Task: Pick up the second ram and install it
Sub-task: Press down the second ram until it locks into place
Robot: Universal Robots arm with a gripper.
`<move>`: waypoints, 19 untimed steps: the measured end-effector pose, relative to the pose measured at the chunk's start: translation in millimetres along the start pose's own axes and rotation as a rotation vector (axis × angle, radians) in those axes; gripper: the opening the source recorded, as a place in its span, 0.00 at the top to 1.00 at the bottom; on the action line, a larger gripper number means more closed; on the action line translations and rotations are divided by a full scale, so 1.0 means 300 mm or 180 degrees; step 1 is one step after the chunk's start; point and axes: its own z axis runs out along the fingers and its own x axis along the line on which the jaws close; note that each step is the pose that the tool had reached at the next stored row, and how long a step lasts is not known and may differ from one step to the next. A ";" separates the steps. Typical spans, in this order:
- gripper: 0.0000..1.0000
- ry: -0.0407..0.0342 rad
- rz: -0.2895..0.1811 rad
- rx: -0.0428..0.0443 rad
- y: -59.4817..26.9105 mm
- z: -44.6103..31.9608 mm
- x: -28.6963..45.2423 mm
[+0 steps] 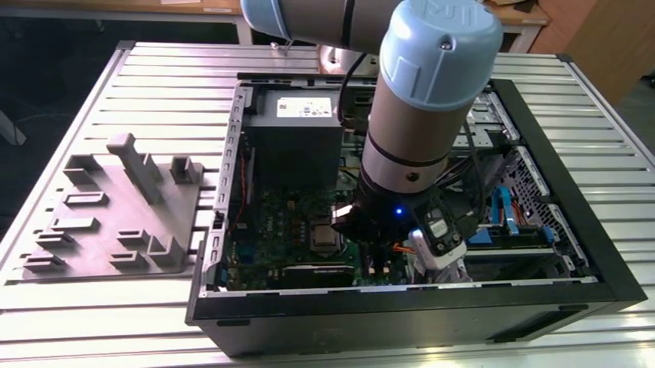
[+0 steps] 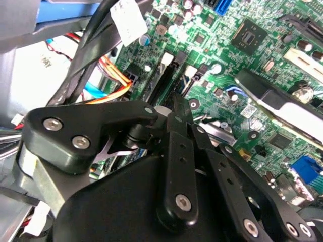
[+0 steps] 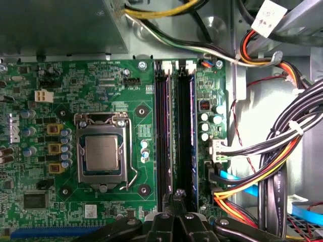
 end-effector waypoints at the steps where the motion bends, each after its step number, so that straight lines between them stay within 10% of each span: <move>1: 0.90 0.0001 0.0000 0.0005 -0.001 -0.011 0.000; 19: 0.90 0.0001 0.0000 0.0004 -0.001 -0.145 -0.001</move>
